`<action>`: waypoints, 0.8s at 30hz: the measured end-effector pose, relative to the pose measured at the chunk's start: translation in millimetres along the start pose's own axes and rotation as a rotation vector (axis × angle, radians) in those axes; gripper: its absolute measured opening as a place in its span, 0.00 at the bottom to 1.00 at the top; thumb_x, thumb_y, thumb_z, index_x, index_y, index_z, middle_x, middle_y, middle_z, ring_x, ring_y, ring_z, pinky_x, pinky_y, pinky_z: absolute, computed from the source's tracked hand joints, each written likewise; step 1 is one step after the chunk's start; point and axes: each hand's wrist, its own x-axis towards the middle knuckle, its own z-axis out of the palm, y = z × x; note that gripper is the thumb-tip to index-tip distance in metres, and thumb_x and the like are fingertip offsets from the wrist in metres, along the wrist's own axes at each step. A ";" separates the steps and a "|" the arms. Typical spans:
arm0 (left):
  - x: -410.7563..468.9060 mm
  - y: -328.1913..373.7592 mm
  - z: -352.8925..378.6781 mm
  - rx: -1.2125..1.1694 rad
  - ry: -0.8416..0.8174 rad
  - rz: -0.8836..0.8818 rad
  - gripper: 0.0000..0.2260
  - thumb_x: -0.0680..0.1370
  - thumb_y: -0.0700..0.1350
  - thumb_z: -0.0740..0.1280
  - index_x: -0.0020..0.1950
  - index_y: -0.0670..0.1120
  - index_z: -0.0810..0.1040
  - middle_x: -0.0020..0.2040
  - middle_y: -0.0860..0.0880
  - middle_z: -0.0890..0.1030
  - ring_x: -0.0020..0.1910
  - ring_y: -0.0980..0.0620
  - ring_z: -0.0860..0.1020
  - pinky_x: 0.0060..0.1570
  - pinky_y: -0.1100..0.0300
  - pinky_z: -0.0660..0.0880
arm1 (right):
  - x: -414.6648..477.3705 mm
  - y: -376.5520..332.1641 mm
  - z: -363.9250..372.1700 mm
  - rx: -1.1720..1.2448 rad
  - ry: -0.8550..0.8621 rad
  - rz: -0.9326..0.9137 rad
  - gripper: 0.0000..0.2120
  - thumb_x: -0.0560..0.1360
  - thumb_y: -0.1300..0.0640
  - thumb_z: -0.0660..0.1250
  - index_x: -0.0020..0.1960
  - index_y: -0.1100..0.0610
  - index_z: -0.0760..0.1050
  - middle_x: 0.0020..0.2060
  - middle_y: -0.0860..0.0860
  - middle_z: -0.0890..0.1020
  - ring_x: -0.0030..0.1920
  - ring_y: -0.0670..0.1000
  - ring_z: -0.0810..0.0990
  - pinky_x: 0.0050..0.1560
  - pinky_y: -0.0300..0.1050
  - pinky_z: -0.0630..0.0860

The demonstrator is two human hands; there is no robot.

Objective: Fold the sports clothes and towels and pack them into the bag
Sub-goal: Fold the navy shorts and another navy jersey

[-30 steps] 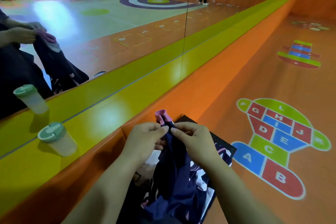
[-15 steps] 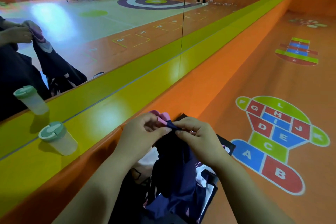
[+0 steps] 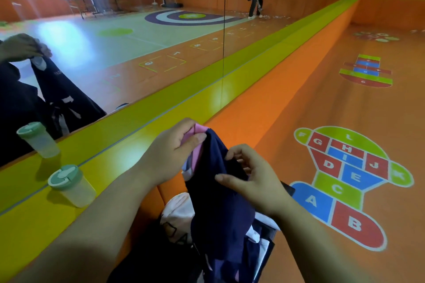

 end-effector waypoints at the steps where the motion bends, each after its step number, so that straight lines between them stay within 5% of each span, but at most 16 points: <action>1: 3.3 3.2 -3.0 0.018 0.006 0.012 0.10 0.77 0.53 0.61 0.47 0.47 0.75 0.39 0.52 0.78 0.39 0.56 0.75 0.39 0.62 0.69 | -1.5 -0.4 1.7 -0.054 0.003 -0.027 0.15 0.65 0.49 0.74 0.46 0.45 0.71 0.44 0.37 0.76 0.45 0.41 0.74 0.46 0.33 0.68; 7: 22.0 32.9 -22.5 0.082 0.006 0.145 0.04 0.80 0.42 0.60 0.51 0.49 0.73 0.46 0.65 0.75 0.45 0.75 0.72 0.45 0.79 0.64 | -3.3 -6.8 3.9 -0.208 -0.006 -0.038 0.18 0.65 0.45 0.76 0.47 0.46 0.71 0.42 0.37 0.73 0.43 0.39 0.71 0.43 0.33 0.66; 13: 37.5 57.0 -43.2 0.139 0.094 0.236 0.06 0.80 0.45 0.60 0.47 0.57 0.69 0.47 0.66 0.75 0.47 0.76 0.71 0.49 0.78 0.65 | -0.4 -9.4 5.2 -0.132 -0.076 0.084 0.26 0.59 0.35 0.73 0.49 0.50 0.75 0.48 0.45 0.80 0.49 0.48 0.77 0.52 0.49 0.75; 18: 41.0 71.0 -62.4 0.191 0.139 0.306 0.05 0.81 0.39 0.59 0.53 0.49 0.71 0.48 0.65 0.74 0.46 0.79 0.70 0.48 0.81 0.63 | 8.8 -15.9 -3.9 -0.022 -0.117 0.115 0.03 0.71 0.52 0.73 0.42 0.47 0.80 0.37 0.37 0.83 0.38 0.36 0.80 0.42 0.38 0.74; 20: 39.9 74.0 -71.6 0.200 0.172 0.317 0.06 0.80 0.38 0.59 0.55 0.46 0.71 0.48 0.64 0.73 0.46 0.80 0.70 0.47 0.83 0.62 | 13.3 -15.4 -13.0 -0.041 -0.112 0.176 0.03 0.72 0.53 0.72 0.40 0.51 0.81 0.31 0.40 0.81 0.31 0.38 0.76 0.38 0.38 0.71; 24: 35.9 79.1 -88.9 0.290 0.226 0.331 0.07 0.79 0.38 0.61 0.57 0.39 0.73 0.47 0.61 0.73 0.44 0.68 0.70 0.46 0.84 0.61 | 20.6 -21.2 -29.9 -0.108 -0.007 0.214 0.16 0.67 0.48 0.74 0.39 0.62 0.79 0.32 0.55 0.80 0.33 0.47 0.73 0.35 0.49 0.71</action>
